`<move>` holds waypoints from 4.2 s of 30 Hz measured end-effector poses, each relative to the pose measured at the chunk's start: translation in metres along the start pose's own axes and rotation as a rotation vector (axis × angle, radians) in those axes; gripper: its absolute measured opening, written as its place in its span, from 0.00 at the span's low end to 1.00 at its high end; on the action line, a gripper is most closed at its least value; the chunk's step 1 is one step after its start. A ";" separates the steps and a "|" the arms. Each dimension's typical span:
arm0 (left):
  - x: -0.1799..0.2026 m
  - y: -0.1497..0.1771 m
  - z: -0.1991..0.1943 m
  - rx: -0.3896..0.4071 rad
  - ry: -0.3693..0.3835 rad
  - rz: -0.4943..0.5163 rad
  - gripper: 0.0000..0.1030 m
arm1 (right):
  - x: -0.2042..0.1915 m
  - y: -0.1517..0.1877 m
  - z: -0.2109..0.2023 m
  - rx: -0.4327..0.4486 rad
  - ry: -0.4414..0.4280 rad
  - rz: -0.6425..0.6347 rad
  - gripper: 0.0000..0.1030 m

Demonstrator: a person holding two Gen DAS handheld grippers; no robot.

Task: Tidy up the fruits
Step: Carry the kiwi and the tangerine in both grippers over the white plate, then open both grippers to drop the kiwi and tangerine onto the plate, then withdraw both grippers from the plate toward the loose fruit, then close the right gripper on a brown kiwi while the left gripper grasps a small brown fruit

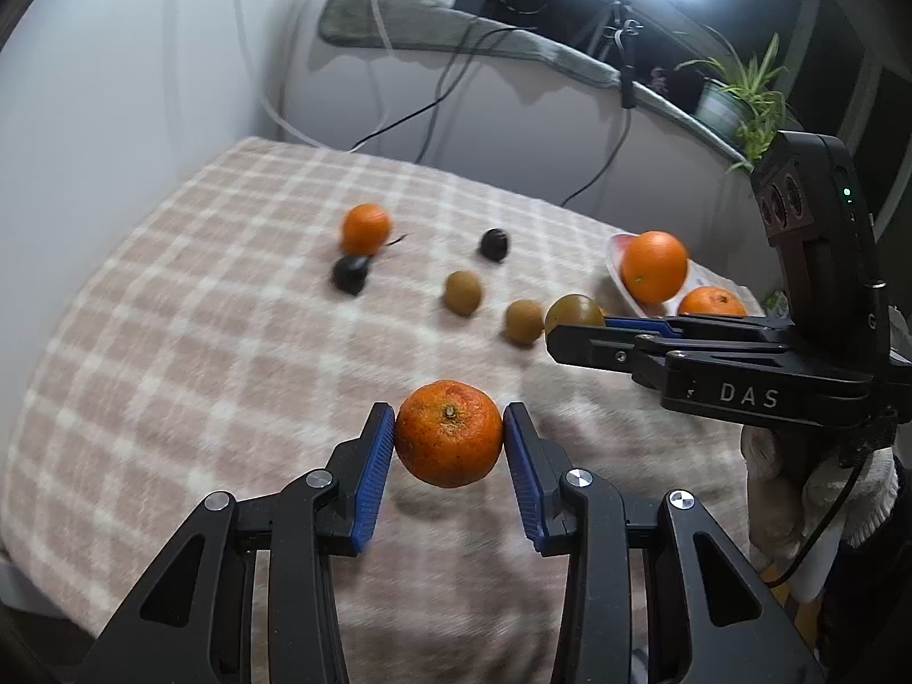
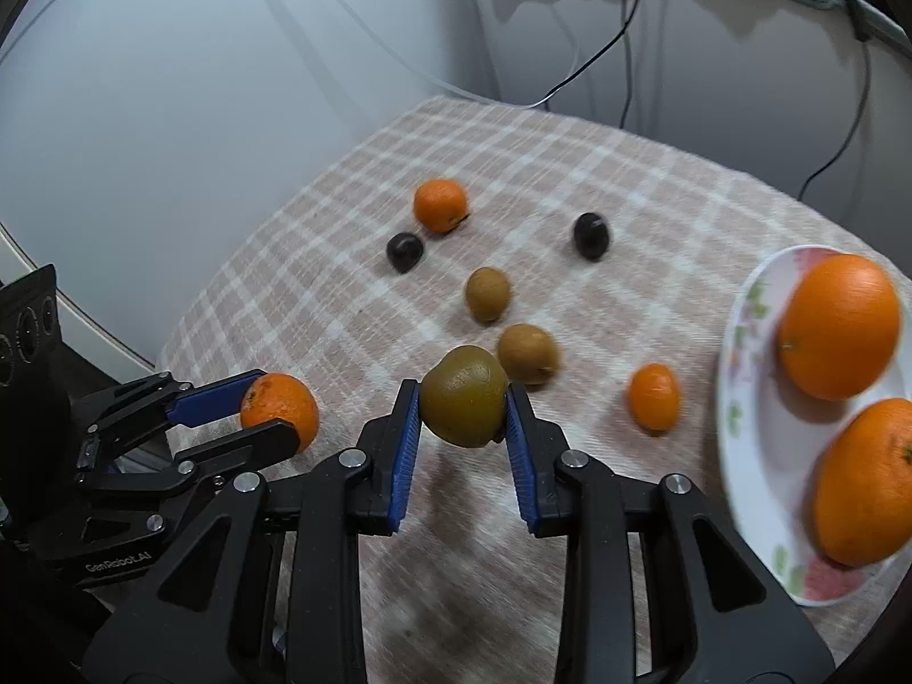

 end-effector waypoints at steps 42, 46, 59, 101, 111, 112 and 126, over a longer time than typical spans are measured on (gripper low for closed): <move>0.130 -0.072 0.090 -0.006 0.162 0.224 0.37 | 0.101 0.019 -0.084 0.098 0.166 0.105 0.30; 0.133 -0.073 0.093 -0.007 0.165 0.232 0.37 | 0.101 0.018 -0.082 0.093 0.164 0.101 0.30; 0.132 -0.078 0.097 -0.016 0.190 0.204 0.39 | 0.102 0.016 -0.083 0.094 0.176 0.090 0.30; 0.017 -0.063 0.048 0.021 0.052 0.062 0.55 | 0.053 -0.001 -0.065 0.107 0.125 -0.011 0.65; -0.003 -0.046 0.054 -0.021 0.051 0.026 0.47 | 0.031 -0.016 -0.037 0.072 0.065 -0.059 0.65; -0.004 -0.046 0.055 -0.023 0.056 0.021 0.45 | 0.028 -0.017 -0.033 0.064 0.062 -0.068 0.65; -0.010 -0.058 0.088 -0.077 0.095 -0.007 0.35 | 0.010 -0.016 0.018 -0.026 0.041 -0.135 0.53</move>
Point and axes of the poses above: each gripper's, at about its wrist camera, not at the fingertips, and z roughly the way its jaws point, x to its right, y to its underside, the point moved 9 cm from there along z, roughly the way its jaws point, and after that the axes turned 6 degrees about z, right-handed, at the moved point
